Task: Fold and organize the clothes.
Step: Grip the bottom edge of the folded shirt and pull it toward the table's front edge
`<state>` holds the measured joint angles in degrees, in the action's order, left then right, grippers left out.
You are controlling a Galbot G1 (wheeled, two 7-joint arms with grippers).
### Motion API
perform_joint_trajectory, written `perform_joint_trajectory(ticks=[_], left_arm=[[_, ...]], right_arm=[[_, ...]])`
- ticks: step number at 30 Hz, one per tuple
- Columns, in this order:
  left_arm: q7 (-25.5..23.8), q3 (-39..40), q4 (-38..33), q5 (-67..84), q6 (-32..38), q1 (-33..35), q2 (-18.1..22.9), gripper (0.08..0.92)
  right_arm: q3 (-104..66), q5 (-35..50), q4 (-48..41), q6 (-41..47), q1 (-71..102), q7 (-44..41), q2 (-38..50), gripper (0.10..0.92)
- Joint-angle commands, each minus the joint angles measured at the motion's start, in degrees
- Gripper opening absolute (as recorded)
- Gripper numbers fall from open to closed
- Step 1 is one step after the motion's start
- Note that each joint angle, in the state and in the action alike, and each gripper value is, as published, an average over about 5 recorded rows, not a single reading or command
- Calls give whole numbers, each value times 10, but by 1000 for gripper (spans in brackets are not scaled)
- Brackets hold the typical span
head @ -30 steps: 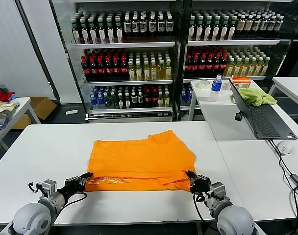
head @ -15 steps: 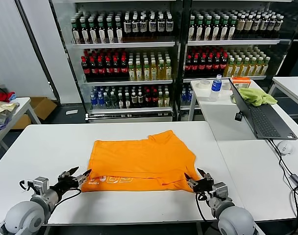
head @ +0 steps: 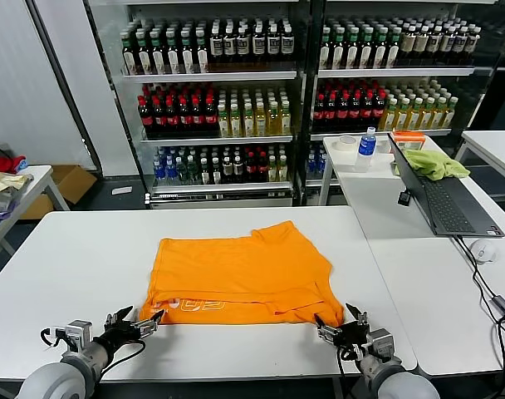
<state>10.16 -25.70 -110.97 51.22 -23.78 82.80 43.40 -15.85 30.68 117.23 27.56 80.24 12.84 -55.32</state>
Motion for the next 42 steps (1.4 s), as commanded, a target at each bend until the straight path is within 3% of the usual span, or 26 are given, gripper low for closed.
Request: perform_joint_trajectory(ticks=[1,5,24,30,38,42], left_arm=[[29,15,10,-1,-18,-19,25,817],[27,17,9,-6,-23,-19,24,740],[-6,28,2,-49,-31,-17,6,186],[-8,-12,-38,-46,-29,43,-23,80],[-12,-75,-103,-29,-20,144,-42,79],[-10,-85,-114,-29,-22,159,-40,79]], right_arm=[[-6,23,8,-4,18,4,-1,775],[-6,26,8,-5,17,3,-1,663],[-4,23,13,-12,16,3,-2,136],[-23,24,54,-12,60,0,17,108],[-31,5,108,-10,123,0,19,108],[-34,-10,122,-8,146,2,17,108]])
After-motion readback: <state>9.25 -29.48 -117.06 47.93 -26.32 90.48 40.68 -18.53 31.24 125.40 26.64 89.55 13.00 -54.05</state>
